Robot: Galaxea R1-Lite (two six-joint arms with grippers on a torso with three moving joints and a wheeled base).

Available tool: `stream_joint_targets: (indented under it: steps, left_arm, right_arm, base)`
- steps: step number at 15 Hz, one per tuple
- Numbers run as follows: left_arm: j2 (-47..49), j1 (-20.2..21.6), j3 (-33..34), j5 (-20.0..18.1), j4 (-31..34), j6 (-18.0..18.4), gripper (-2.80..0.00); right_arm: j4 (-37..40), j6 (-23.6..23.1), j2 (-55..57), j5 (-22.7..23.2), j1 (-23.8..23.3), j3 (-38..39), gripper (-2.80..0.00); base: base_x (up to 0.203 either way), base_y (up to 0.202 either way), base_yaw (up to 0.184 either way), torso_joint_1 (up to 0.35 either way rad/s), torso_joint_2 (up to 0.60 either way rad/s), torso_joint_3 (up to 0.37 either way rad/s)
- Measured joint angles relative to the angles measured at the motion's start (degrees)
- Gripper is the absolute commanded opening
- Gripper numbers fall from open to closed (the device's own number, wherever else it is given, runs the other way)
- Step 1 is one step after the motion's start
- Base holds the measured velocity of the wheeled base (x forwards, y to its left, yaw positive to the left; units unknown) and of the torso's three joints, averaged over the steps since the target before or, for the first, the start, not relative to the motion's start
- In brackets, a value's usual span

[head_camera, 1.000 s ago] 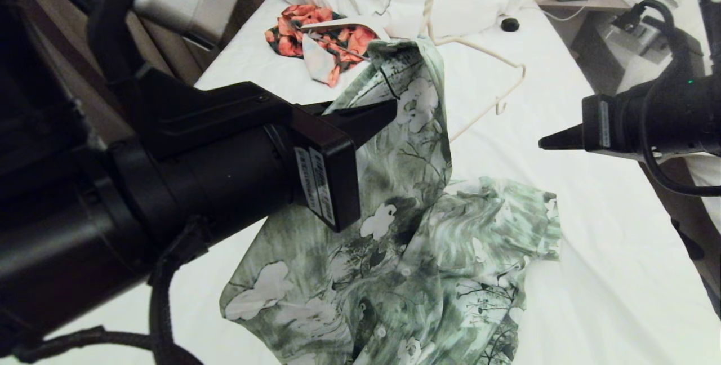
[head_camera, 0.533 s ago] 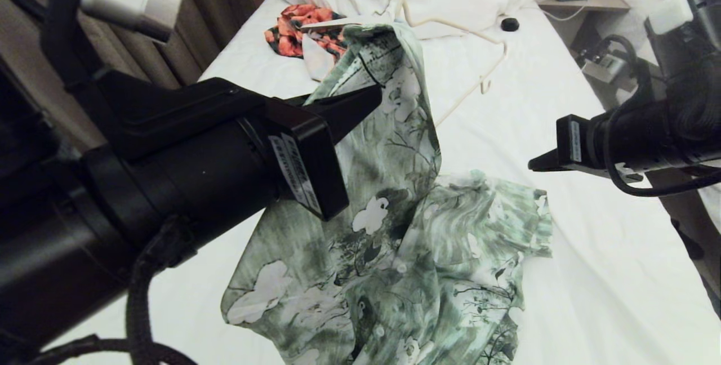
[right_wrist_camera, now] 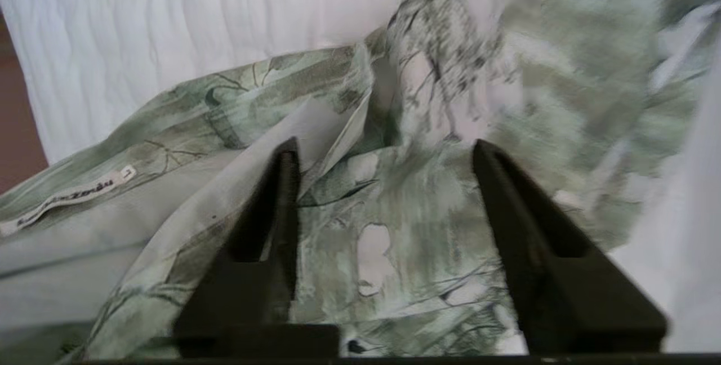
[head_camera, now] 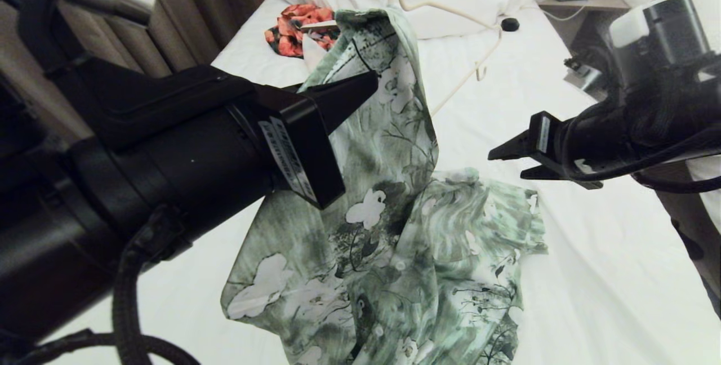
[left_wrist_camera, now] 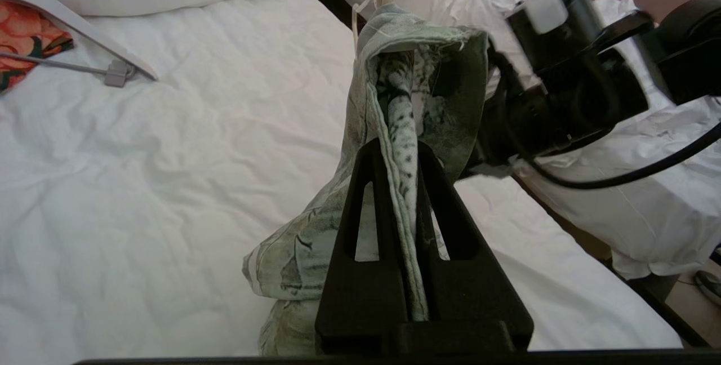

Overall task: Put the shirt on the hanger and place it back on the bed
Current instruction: Hook the other side of the shirt onto the hanger

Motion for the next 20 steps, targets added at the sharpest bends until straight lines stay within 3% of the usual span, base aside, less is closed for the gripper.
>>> stream_joint_targets:
  steps: [5, 11, 16, 20]
  left_arm:
    - [-0.1, 0.0, -0.5, 0.3, 0.1, 0.2, -2.80]
    - [-0.3, 0.0, -0.7, 0.2, 0.1, 0.3, -2.80]
    - [-0.3, 0.0, -0.8, 0.3, 0.2, 0.3, -2.80]
    - [-0.3, 0.0, -0.7, 0.3, 0.2, 0.3, -2.80]
  right_arm:
    - [-6.2, 1.8, 2.9, -0.1, 2.7, -0.4, 0.00]
    - [-7.3, 2.8, 3.8, 0.0, 4.8, -0.3, 0.00]
    - [-16.8, 4.5, 5.3, -0.3, 6.4, 1.7, 0.00]
    - [-16.8, 4.4, 5.9, -0.5, 7.2, 2.6, 0.00]
  base:
    - [0.000, 0.000, 0.000, 0.000, 0.00, 0.000]
    - [0.000, 0.000, 0.000, 0.000, 0.00, 0.000]
    - [0.000, 0.000, 0.000, 0.000, 0.00, 0.000]
    - [0.000, 0.000, 0.000, 0.000, 0.00, 0.000]
